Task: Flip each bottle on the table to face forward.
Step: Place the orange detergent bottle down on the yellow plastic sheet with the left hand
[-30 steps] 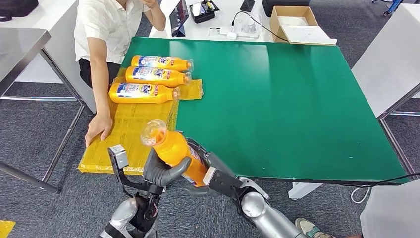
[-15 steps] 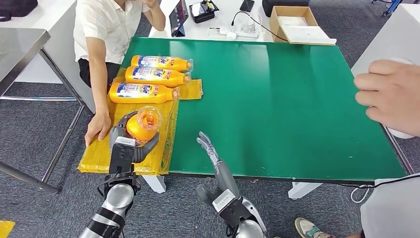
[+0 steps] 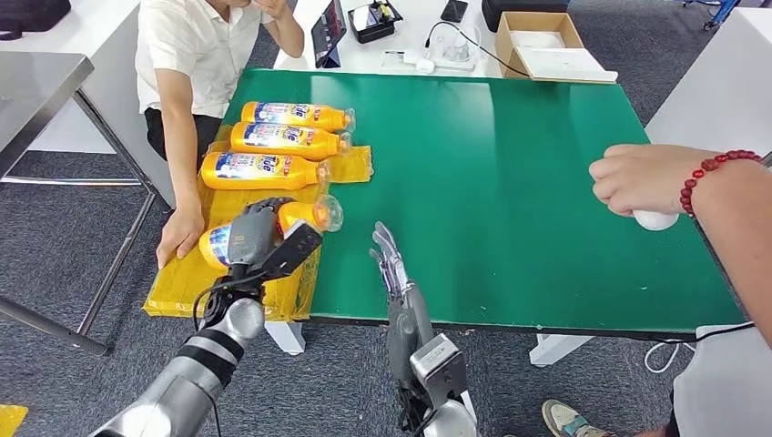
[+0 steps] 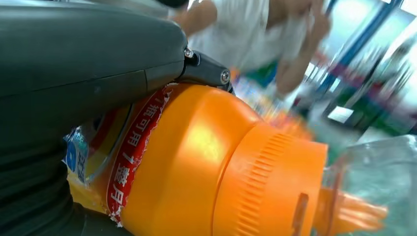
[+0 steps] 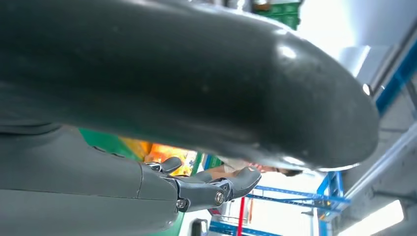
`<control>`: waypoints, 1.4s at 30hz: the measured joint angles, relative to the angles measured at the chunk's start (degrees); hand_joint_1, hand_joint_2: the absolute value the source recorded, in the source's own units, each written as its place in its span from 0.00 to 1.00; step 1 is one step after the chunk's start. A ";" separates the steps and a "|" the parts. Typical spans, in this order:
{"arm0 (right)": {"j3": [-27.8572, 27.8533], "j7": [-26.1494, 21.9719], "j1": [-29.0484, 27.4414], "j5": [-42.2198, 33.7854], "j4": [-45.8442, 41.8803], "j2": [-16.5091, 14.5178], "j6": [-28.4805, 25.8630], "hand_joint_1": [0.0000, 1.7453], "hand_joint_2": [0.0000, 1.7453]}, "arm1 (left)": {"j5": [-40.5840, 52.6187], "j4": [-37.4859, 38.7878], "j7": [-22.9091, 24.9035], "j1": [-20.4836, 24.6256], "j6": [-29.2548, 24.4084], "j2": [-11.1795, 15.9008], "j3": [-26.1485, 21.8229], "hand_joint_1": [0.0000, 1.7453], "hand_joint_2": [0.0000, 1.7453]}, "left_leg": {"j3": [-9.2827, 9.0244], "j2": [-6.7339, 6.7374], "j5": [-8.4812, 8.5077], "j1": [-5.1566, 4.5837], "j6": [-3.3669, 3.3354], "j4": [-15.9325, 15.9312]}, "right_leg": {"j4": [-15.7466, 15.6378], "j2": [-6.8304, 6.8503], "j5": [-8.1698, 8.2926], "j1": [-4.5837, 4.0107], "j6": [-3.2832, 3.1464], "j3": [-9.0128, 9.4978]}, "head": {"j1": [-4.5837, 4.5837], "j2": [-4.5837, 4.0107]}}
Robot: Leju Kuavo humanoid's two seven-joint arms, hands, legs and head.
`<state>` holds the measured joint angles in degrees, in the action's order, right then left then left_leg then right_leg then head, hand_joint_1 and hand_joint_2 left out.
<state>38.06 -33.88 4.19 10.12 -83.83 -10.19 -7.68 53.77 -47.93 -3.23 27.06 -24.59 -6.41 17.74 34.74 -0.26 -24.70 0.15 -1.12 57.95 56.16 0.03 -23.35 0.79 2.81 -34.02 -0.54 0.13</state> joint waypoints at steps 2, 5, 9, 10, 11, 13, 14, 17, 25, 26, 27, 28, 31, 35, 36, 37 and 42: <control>0.04 -0.03 0.55 -1.41 -0.03 -0.76 0.67 0.00 0.00 | 1.69 6.42 1.89 3.28 3.62 -0.15 0.38 1.00 1.00 | 0.00 0.03 0.01 0.00 0.00 0.00 | 0.02 -0.01 0.01 0.00 0.00 0.00 | 0.00 0.00; 0.34 -0.06 1.75 -2.20 -0.03 -1.55 1.21 0.00 0.00 | 4.34 13.61 4.95 7.56 6.56 -0.46 1.41 1.00 1.00 | 0.00 0.03 0.01 -0.01 0.01 0.00 | 0.02 0.00 0.01 0.01 0.01 0.03 | 0.01 0.00; 1.26 -0.06 2.86 -3.03 -0.02 -2.05 1.47 0.00 0.00 | 9.59 20.57 9.58 11.40 10.66 -0.47 3.80 0.61 1.00 | -0.01 0.03 0.01 0.00 0.01 0.00 | 0.03 0.00 0.01 0.00 0.00 0.03 | 0.00 0.00; 1.47 -0.08 2.93 -3.37 0.00 -2.13 1.50 0.00 0.00 | 10.18 21.86 9.86 12.01 11.90 -0.44 4.33 0.42 1.00 | -0.01 0.03 0.01 0.00 0.01 0.00 | 0.04 0.00 0.01 0.00 0.00 0.03 | 0.00 0.00; 1.64 -0.12 2.95 -3.69 0.03 -2.17 1.49 0.00 0.00 | 10.35 22.92 9.77 12.53 13.07 -0.42 4.71 0.24 1.00 | -0.02 0.03 0.00 0.00 0.02 0.00 | 0.05 0.00 0.00 0.00 0.00 0.03 | -0.01 0.00; 1.95 -0.31 2.95 -4.35 0.14 -2.21 1.41 0.00 0.00 | 10.11 24.73 9.02 13.52 15.77 -0.32 5.19 0.09 1.00 | -0.04 0.02 0.00 -0.01 0.02 0.00 | 0.08 0.00 0.00 0.00 0.00 0.04 | 0.00 0.00; 2.06 -0.42 2.95 -4.61 0.21 -2.21 1.36 0.00 0.00 | 9.88 25.43 8.56 13.97 17.04 -0.22 5.32 0.03 1.00 | -0.06 0.03 0.00 -0.01 0.02 0.00 | 0.10 0.00 0.00 0.00 0.00 0.05 | 0.00 0.00; 2.22 -0.62 2.94 -5.08 0.35 -2.19 1.26 0.00 0.00 | 9.31 27.07 7.71 14.67 19.42 0.17 5.49 0.00 1.00 | -0.12 0.03 0.00 0.00 0.03 0.00 | 0.11 -0.01 0.00 0.00 -0.01 0.06 | 0.00 0.00; 2.24 -0.85 2.83 -5.21 0.50 -2.19 0.92 0.00 0.00 | 7.39 28.36 1.43 14.99 19.66 0.38 5.37 0.00 1.00 | -0.14 -0.02 0.04 0.00 0.05 0.00 | 0.12 0.01 0.00 0.00 -0.01 0.11 | 0.00 0.00; 2.23 -0.93 2.81 -5.19 0.51 -2.19 0.91 0.00 0.00 | 5.29 28.19 -0.62 14.89 19.77 0.26 5.00 0.00 1.00 | -0.14 -0.04 0.05 0.00 0.05 0.00 | 0.12 0.01 0.00 0.00 -0.01 0.11 | 0.01 0.00; 2.23 -1.04 2.80 -5.13 0.54 -2.19 0.90 0.00 0.00 | 2.46 27.89 -3.07 14.65 20.04 0.07 4.32 0.00 1.00 | -0.13 -0.04 0.05 0.00 0.05 0.00 | 0.12 0.01 0.00 0.01 -0.01 0.11 | 0.01 0.00; 2.22 -1.17 2.78 -5.04 0.60 -2.19 0.91 0.00 0.00 | -1.30 27.38 -6.01 14.25 20.36 -0.22 3.18 0.00 1.00 | -0.12 -0.03 0.05 -0.01 0.05 0.00 | 0.12 0.01 0.00 0.01 -0.01 0.10 | 0.00 0.00; 2.22 -1.54 2.60 -4.68 0.90 -2.16 0.96 0.00 0.00 | -11.60 25.09 -13.32 12.66 21.14 -1.37 -1.56 0.00 1.00 | -0.07 0.01 0.04 -0.01 0.06 0.00 | 0.11 0.00 0.00 0.01 -0.01 0.05 | 0.01 0.00; 2.22 -1.76 2.50 -4.39 1.34 -2.14 0.97 0.00 0.00 | -14.79 22.73 -15.24 11.26 21.69 -2.14 -5.77 0.00 1.00 | -0.04 -0.01 0.03 -0.01 0.06 0.00 | 0.11 0.00 -0.01 0.00 -0.01 0.01 | 0.00 0.00; 2.22 -1.77 2.50 -4.37 1.41 -2.14 0.97 0.00 0.00 | -14.87 22.35 -15.31 10.98 21.78 -2.23 -6.35 0.00 1.00 | -0.03 -0.01 0.03 -0.01 0.06 0.00 | 0.11 0.00 -0.01 0.00 -0.01 0.00 | 0.00 0.00; 2.22 -1.77 2.49 -4.35 1.48 -2.14 0.97 0.00 0.00 | -14.89 21.99 -15.36 10.72 21.82 -2.33 -6.84 0.00 1.00 | -0.03 -0.01 0.04 0.00 0.06 0.00 | 0.11 0.00 -0.01 0.00 -0.01 0.00 | 0.00 0.00; 2.22 -1.77 2.49 -4.40 1.74 -2.04 0.97 0.00 0.00 | -17.53 20.57 -16.60 9.74 21.78 -2.84 -8.65 0.00 1.00 | -0.02 -0.01 0.04 0.00 0.06 0.00 | 0.12 0.00 -0.01 0.00 -0.01 -0.01 | 0.01 0.00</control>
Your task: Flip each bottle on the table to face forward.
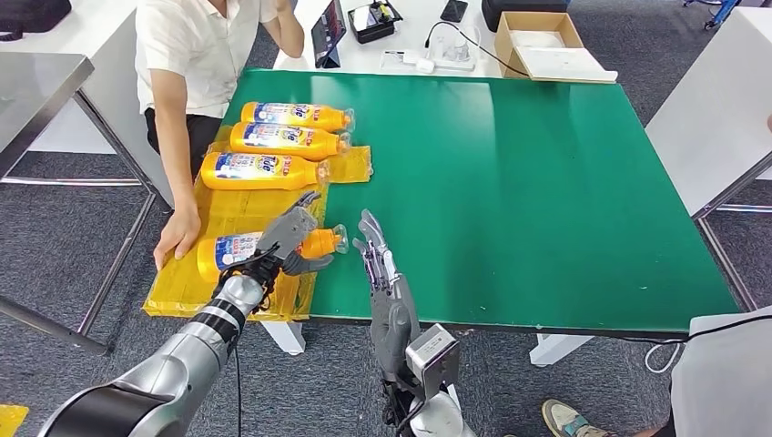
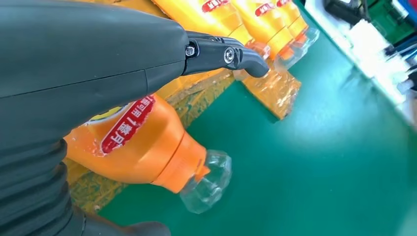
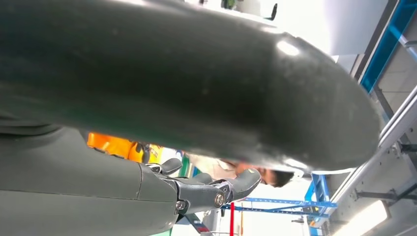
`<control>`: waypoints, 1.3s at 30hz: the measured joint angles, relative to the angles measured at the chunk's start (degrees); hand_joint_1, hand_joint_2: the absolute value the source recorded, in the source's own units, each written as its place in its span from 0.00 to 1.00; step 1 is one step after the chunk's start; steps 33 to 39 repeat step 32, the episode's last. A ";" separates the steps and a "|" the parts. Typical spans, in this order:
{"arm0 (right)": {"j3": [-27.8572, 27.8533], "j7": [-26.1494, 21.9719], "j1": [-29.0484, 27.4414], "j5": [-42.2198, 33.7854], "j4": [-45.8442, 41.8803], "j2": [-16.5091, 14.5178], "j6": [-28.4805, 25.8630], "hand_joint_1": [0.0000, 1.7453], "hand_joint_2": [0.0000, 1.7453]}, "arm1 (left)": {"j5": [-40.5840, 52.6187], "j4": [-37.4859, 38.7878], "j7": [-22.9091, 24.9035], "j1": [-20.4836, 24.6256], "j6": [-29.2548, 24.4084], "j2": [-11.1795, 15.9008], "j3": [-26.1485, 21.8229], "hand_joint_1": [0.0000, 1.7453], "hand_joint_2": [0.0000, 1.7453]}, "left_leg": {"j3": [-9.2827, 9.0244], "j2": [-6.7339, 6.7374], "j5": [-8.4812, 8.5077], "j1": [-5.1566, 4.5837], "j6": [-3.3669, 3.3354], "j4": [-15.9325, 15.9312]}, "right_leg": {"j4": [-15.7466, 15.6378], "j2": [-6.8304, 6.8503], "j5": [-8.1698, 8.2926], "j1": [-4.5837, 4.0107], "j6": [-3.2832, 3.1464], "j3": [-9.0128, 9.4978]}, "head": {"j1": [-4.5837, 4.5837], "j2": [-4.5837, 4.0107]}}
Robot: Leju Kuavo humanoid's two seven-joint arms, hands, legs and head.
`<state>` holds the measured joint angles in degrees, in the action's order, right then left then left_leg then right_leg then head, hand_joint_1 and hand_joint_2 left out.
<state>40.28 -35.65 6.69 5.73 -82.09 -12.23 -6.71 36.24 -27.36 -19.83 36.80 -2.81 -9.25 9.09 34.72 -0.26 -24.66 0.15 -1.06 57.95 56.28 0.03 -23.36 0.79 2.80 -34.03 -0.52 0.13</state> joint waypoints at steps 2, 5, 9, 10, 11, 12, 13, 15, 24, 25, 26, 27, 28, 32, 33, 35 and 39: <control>0.00 -0.13 0.00 -0.15 0.16 0.23 -0.15 0.00 0.00 | -5.30 -1.80 -2.02 -1.10 -0.83 -0.49 -1.09 0.00 1.00 | 0.00 0.00 0.00 -0.01 0.00 0.00 | 0.00 0.00 0.00 0.01 0.00 0.00 | -0.01 0.00; 0.00 -0.61 -0.19 -0.27 0.37 0.85 -0.75 0.00 0.00 | -16.81 -8.16 -4.86 -5.07 -3.74 -1.64 -1.80 0.00 1.00 | 0.02 0.01 -0.01 -0.03 0.00 0.00 | -0.01 0.00 0.00 0.02 0.01 0.00 | -0.01 0.00; 0.00 -1.30 -1.11 0.16 0.36 1.71 -2.13 0.00 0.50 | -28.49 -20.82 -7.77 -12.81 -10.79 -2.94 -1.10 0.00 1.00 | 0.15 0.00 -0.03 -0.04 -0.01 0.00 | -0.03 0.00 -0.01 0.03 0.01 -0.13 | -0.01 0.00; 0.01 -1.74 -1.33 0.35 0.26 1.89 -2.47 0.00 0.75 | -30.37 -23.87 -8.21 -14.52 -12.07 -3.06 -0.75 0.00 1.00 | 0.18 -0.01 -0.03 -0.04 -0.01 0.00 | -0.03 0.00 -0.01 0.02 0.01 -0.16 | -0.01 0.00; 0.13 -2.37 -1.53 0.38 -0.14 2.14 -2.60 0.00 1.00 | -32.95 -27.11 -8.40 -16.17 -12.84 -3.17 -0.34 0.00 1.00 | 0.20 -0.01 -0.03 -0.04 -0.01 0.00 | -0.04 0.00 -0.01 0.02 0.01 -0.19 | -0.02 0.00; 0.41 -3.05 -1.70 0.26 -1.03 2.48 -2.62 0.00 1.00 | -36.19 -30.10 -8.10 -17.64 -12.95 -3.27 0.08 0.00 1.00 | 0.22 -0.01 -0.03 -0.04 -0.01 0.00 | -0.04 0.00 -0.02 0.02 0.01 -0.21 | -0.01 0.00; 0.82 -3.64 -1.82 -0.02 -2.30 2.85 -2.70 0.00 1.00 | -39.63 -32.76 -7.53 -18.85 -12.81 -3.37 0.52 0.00 1.00 | 0.23 -0.02 -0.03 -0.04 -0.01 0.00 | -0.04 0.01 -0.02 0.02 0.01 -0.23 | -0.01 0.00; 1.87 -4.23 -1.93 -0.57 -5.58 3.59 -3.41 0.00 1.00 | -45.50 -37.08 -6.04 -20.58 -12.42 -3.62 1.33 0.00 1.00 | 0.25 -0.02 -0.03 -0.03 -0.01 0.00 | -0.04 0.00 -0.02 0.02 0.01 -0.25 | -0.01 0.00; 1.49 -4.43 -6.40 -2.10 -16.84 5.83 -14.62 0.00 0.00 | -50.13 -47.78 -4.47 -27.99 -10.80 -3.56 7.27 0.00 1.00 | 0.23 -0.02 -0.05 -0.04 -0.01 0.00 | -0.06 0.01 -0.03 0.03 0.01 -0.21 | -0.01 0.00; 0.46 -4.43 -7.79 -2.15 -17.98 5.97 -15.81 0.00 0.00 | -49.66 -49.16 -4.39 -29.52 -10.14 -3.35 8.49 0.00 1.00 | 0.24 -0.03 -0.08 -0.05 -0.01 0.00 | -0.06 0.01 -0.04 0.03 0.01 -0.22 | -0.01 0.00; -0.74 -4.43 -9.20 -2.14 -18.98 6.06 -17.27 0.00 0.00 | -49.28 -50.47 -4.28 -31.12 -9.30 -3.08 9.68 0.00 1.00 | 0.26 -0.03 -0.11 -0.05 0.00 0.00 | -0.07 0.01 -0.05 0.03 0.00 -0.23 | -0.02 0.00; -2.18 -4.43 -10.55 -2.25 -19.87 6.14 -18.86 0.00 0.00 | -48.98 -51.77 -4.27 -32.72 -8.47 -2.76 10.88 0.00 1.00 | 0.28 -0.02 -0.14 -0.05 0.00 0.00 | -0.08 0.01 -0.06 0.03 0.00 -0.25 | -0.02 0.00; -3.78 -4.43 -11.80 -2.65 -20.59 6.17 -20.19 0.00 0.00 | -48.70 -53.00 -4.39 -34.26 -7.84 -2.45 11.95 0.00 1.00 | 0.29 -0.01 -0.16 -0.05 -0.01 0.00 | -0.10 0.00 -0.07 0.03 -0.01 -0.27 | -0.02 0.00; -11.78 -4.12 -16.01 -6.81 -21.48 4.83 -22.60 0.00 0.00 | -49.00 -57.46 -5.56 -39.08 -8.73 -1.46 14.29 0.00 1.00 | 0.30 -0.01 -0.22 -0.05 -0.03 0.00 | -0.12 0.00 -0.13 0.02 0.01 -0.28 | -0.01 0.00; -11.78 -4.12 -16.01 -6.81 -21.48 4.83 -22.60 0.00 0.00 | -49.00 -57.46 -5.56 -39.08 -8.73 -1.46 14.29 0.00 1.00 | 0.30 -0.01 -0.22 -0.05 -0.03 0.00 | -0.12 0.00 -0.13 0.02 0.01 -0.28 | -0.01 0.00; -11.78 -4.12 -16.01 -6.81 -21.48 4.83 -22.60 0.00 0.00 | -49.00 -57.46 -5.56 -39.08 -8.73 -1.46 14.29 0.00 1.00 | 0.30 -0.01 -0.22 -0.05 -0.03 0.00 | -0.12 0.00 -0.13 0.02 0.01 -0.28 | -0.01 0.00; -11.78 -4.12 -16.01 -6.81 -21.48 4.83 -22.60 0.00 0.00 | -49.00 -57.46 -5.56 -39.08 -8.73 -1.46 14.29 0.00 1.00 | 0.30 -0.01 -0.22 -0.05 -0.03 0.00 | -0.12 0.00 -0.13 0.02 0.01 -0.28 | -0.01 0.00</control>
